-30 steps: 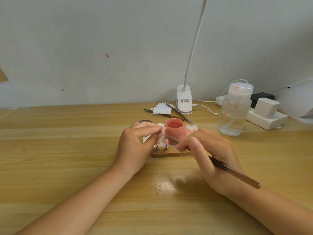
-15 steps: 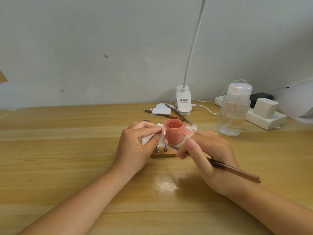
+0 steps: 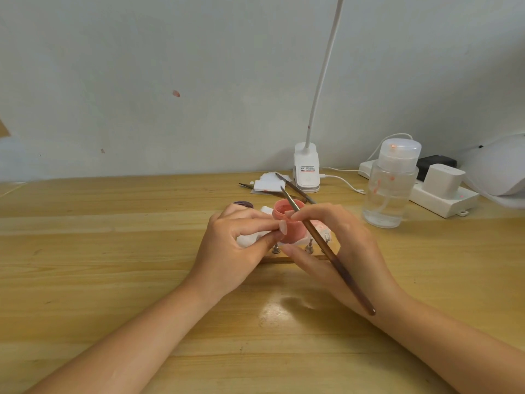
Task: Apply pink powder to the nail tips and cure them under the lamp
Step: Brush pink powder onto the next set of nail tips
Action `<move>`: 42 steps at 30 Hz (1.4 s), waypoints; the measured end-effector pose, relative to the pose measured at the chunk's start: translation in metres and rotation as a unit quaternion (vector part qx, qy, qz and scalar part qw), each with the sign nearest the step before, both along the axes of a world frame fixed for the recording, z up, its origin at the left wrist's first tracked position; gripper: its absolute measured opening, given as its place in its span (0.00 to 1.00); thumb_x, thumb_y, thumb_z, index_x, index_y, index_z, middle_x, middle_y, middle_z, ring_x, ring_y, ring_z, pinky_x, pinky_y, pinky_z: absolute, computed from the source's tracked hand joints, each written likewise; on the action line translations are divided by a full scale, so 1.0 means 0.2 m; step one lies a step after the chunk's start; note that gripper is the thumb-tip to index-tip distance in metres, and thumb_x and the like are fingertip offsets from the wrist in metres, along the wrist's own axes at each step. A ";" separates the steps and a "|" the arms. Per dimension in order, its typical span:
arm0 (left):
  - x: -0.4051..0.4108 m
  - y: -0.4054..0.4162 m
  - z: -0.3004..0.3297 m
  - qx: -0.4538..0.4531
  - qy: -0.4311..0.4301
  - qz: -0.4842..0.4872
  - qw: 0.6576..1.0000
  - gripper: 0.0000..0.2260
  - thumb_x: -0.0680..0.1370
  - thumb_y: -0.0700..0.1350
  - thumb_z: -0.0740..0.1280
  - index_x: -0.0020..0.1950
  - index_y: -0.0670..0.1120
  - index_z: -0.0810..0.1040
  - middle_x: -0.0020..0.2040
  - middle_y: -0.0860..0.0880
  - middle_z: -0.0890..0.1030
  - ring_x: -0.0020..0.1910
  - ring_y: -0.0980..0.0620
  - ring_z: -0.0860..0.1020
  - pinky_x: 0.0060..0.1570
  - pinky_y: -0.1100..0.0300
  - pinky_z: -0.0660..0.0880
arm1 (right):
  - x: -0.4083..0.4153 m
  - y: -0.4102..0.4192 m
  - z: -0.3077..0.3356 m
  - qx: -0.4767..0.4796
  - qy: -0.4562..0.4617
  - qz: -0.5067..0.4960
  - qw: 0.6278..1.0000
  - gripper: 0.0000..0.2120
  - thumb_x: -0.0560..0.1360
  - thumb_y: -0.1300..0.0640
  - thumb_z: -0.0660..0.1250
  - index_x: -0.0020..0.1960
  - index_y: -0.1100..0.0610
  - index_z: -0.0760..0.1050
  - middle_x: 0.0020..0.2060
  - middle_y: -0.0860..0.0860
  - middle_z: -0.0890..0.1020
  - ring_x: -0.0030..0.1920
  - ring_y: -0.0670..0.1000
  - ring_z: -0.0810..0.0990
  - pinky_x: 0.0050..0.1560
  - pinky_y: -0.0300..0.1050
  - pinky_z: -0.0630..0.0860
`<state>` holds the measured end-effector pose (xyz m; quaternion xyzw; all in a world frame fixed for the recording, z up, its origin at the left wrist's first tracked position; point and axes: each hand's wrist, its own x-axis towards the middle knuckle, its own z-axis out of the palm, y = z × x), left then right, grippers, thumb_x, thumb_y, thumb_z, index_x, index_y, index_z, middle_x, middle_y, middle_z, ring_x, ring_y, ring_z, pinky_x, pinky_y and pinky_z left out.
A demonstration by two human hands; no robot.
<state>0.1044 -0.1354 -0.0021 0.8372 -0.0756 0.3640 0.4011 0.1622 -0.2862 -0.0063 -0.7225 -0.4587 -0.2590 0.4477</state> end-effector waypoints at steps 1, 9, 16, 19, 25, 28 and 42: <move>0.00 0.00 0.00 0.002 0.005 -0.004 1.000 0.08 0.68 0.46 0.71 0.45 0.56 0.83 0.41 0.62 0.81 0.47 0.58 0.74 0.54 0.45 0.70 | 0.00 0.00 0.00 -0.002 -0.007 -0.002 1.000 0.18 0.64 0.51 0.73 0.49 0.42 0.70 0.48 0.27 0.72 0.52 0.37 0.73 0.52 0.49 0.74; -0.01 -0.01 0.01 0.037 0.027 0.001 0.999 0.11 0.67 0.47 0.69 0.47 0.59 0.79 0.39 0.66 0.79 0.47 0.61 0.73 0.57 0.47 0.67 | 0.02 -0.01 0.00 0.007 -0.024 0.019 1.000 0.09 0.68 0.49 0.71 0.46 0.46 0.73 0.41 0.28 0.72 0.53 0.32 0.71 0.50 0.43 0.71; -0.01 -0.01 0.00 0.030 0.057 0.033 0.997 0.15 0.62 0.61 0.73 0.46 0.63 0.75 0.44 0.63 0.78 0.50 0.61 0.73 0.58 0.46 0.66 | 0.04 -0.01 0.00 0.030 0.018 -0.012 0.999 0.07 0.67 0.53 0.72 0.43 0.50 0.76 0.40 0.34 0.75 0.44 0.43 0.76 0.47 0.48 0.74; 0.00 0.00 0.00 0.019 0.093 0.042 0.995 0.19 0.58 0.64 0.70 0.44 0.61 0.70 0.42 0.61 0.76 0.46 0.62 0.73 0.56 0.44 0.68 | 0.04 -0.02 -0.01 0.003 0.019 -0.018 1.000 0.07 0.67 0.55 0.73 0.42 0.53 0.77 0.39 0.33 0.75 0.44 0.43 0.75 0.47 0.46 0.72; 0.03 0.02 -0.04 -0.021 0.172 0.024 0.985 0.23 0.58 0.62 0.73 0.46 0.54 0.71 0.37 0.58 0.80 0.40 0.57 0.77 0.57 0.44 0.69 | 0.05 -0.02 -0.02 -0.045 0.012 -0.030 0.998 0.07 0.67 0.57 0.75 0.42 0.52 0.77 0.38 0.37 0.77 0.44 0.41 0.72 0.46 0.39 0.67; 0.03 0.03 -0.06 -0.029 0.181 0.014 0.983 0.19 0.62 0.50 0.77 0.46 0.54 0.71 0.35 0.58 0.80 0.36 0.59 0.74 0.55 0.46 0.71 | 0.05 -0.02 -0.02 -0.053 0.010 -0.041 0.998 0.08 0.67 0.58 0.75 0.42 0.52 0.77 0.38 0.38 0.78 0.44 0.41 0.72 0.46 0.38 0.66; 0.02 0.03 -0.05 -0.017 0.176 0.013 0.984 0.18 0.63 0.48 0.77 0.45 0.56 0.70 0.36 0.64 0.78 0.38 0.53 0.74 0.52 0.48 0.72 | 0.06 -0.03 -0.03 -0.082 0.002 -0.034 0.996 0.08 0.67 0.57 0.75 0.42 0.51 0.78 0.41 0.42 0.81 0.47 0.41 0.73 0.47 0.38 0.69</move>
